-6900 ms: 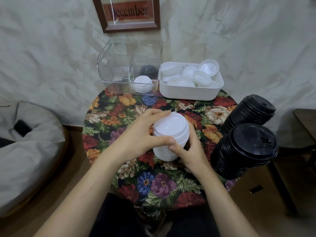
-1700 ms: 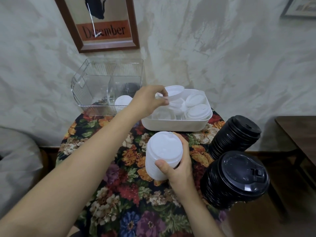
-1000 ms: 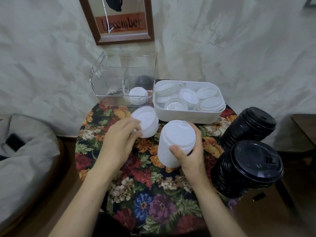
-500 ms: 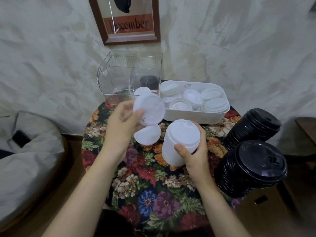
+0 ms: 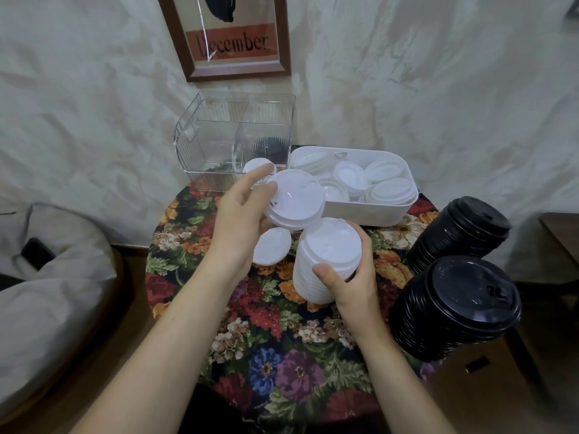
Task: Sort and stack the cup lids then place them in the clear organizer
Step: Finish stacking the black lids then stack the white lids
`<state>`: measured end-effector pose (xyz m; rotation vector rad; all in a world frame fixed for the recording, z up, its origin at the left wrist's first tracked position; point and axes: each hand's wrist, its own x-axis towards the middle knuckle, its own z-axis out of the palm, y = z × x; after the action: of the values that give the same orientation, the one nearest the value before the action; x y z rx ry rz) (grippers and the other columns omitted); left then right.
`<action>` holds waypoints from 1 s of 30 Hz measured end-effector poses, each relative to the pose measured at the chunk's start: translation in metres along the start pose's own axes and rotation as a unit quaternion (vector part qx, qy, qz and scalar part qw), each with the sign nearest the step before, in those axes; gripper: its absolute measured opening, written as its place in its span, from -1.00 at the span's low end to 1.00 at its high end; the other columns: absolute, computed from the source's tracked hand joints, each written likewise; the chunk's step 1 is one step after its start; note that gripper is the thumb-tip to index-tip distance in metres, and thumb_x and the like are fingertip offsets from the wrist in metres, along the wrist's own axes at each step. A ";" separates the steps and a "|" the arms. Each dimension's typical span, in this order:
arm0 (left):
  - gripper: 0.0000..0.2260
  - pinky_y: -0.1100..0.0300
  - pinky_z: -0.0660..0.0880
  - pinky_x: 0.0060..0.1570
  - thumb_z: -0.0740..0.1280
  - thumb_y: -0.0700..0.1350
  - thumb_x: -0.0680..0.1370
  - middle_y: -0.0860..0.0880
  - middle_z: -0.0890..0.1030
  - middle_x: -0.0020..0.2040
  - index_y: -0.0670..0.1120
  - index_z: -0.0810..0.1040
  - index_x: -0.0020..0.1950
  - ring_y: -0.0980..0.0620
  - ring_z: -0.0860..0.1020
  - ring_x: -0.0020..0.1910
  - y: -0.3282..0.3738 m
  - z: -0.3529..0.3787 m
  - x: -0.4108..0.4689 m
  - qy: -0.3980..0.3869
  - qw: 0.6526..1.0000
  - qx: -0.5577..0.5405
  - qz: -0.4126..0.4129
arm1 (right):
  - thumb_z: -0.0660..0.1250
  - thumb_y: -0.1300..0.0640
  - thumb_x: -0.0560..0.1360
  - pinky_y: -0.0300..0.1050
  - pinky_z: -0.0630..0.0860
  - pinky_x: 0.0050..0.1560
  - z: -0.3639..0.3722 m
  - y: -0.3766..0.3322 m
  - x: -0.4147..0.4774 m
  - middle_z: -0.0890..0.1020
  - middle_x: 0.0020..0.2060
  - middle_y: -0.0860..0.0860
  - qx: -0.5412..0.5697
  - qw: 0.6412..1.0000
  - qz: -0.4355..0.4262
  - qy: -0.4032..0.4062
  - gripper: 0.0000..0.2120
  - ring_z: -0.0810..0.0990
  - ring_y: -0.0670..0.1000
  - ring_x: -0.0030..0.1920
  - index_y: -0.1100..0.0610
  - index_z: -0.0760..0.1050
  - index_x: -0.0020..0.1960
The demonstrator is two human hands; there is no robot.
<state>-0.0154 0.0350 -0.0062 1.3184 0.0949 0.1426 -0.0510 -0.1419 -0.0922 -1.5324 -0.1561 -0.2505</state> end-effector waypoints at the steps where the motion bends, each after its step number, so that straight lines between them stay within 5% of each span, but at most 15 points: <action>1: -0.74 0.12 0.62 -0.03 0.33 -0.15 0.67 -0.06 0.68 0.06 0.02 0.62 0.34 -0.01 0.67 0.00 0.002 0.003 0.002 -0.015 1.000 0.004 -0.005 | 0.55 -0.44 0.27 -0.14 0.53 0.30 0.000 0.000 0.000 0.55 0.31 -0.26 0.001 1.000 0.001 -0.001 -0.09 0.53 -0.08 0.37 -0.13 0.31 0.48; 5: -0.78 0.13 0.60 -0.03 0.30 -0.13 0.69 0.08 0.70 -0.02 0.03 0.66 0.28 0.12 0.64 -0.06 -0.007 0.016 0.006 -0.101 0.988 0.119 -0.015 | 0.55 -0.44 0.27 0.00 0.53 0.34 -0.001 0.002 0.001 0.54 0.37 -0.15 -0.005 1.000 0.003 -0.001 -0.05 0.53 -0.02 0.40 -0.09 0.30 0.51; 8: -0.75 0.28 0.49 -0.14 0.25 -0.10 0.71 0.23 0.66 -0.15 0.06 0.68 0.28 0.24 0.57 -0.20 -0.009 0.021 0.008 -0.119 0.978 0.174 -0.009 | 0.55 -0.44 0.27 -0.10 0.53 0.33 0.000 0.000 0.000 0.54 0.38 -0.16 -0.004 1.000 0.009 -0.004 -0.03 0.52 -0.04 0.41 -0.10 0.28 0.52; 13: -0.72 -0.05 0.55 0.25 0.21 -0.08 0.73 0.03 0.69 0.23 0.13 0.68 0.27 -0.03 0.61 0.22 -0.002 0.019 0.015 -0.191 0.949 0.250 -0.031 | 0.56 -0.42 0.28 -0.02 0.51 0.37 -0.001 0.002 0.001 0.52 0.42 -0.12 -0.009 1.000 0.002 -0.009 -0.01 0.50 0.00 0.44 -0.06 0.28 0.55; 18: -0.68 0.19 0.45 0.31 0.20 -0.12 0.72 0.27 0.65 0.23 0.18 0.69 0.23 0.31 0.54 0.27 -0.001 0.020 0.016 -0.223 0.926 0.305 -0.008 | 0.55 -0.44 0.27 -0.15 0.50 0.36 0.000 -0.001 0.001 0.52 0.41 -0.18 0.001 1.000 -0.002 -0.013 -0.02 0.50 -0.05 0.44 -0.10 0.28 0.54; 25: -0.68 0.16 0.45 0.27 0.20 -0.09 0.71 0.31 0.61 0.16 0.21 0.67 0.28 0.28 0.52 0.23 -0.001 0.019 0.015 -0.248 0.892 0.373 0.053 | 0.52 -0.51 0.21 -0.22 0.40 0.43 0.000 -0.002 -0.001 0.40 0.50 -0.28 0.020 1.000 0.003 -0.024 0.23 0.37 -0.15 0.53 -0.05 0.06 0.67; 30: -0.65 0.03 0.47 0.19 0.16 0.00 0.70 0.17 0.57 0.10 0.42 0.55 0.31 0.19 0.51 0.14 -0.005 0.014 0.013 -0.251 0.854 0.440 0.121 | 0.43 -0.54 0.29 -0.30 0.45 0.33 0.002 -0.008 0.000 0.45 0.44 -0.33 0.038 0.999 0.013 -0.031 0.00 0.44 -0.16 0.48 -0.20 0.14 0.58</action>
<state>-0.0005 0.0219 -0.0076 2.2456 -0.5160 -0.0527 -0.0527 -0.1405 -0.0845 -1.4673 -0.1935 -0.1752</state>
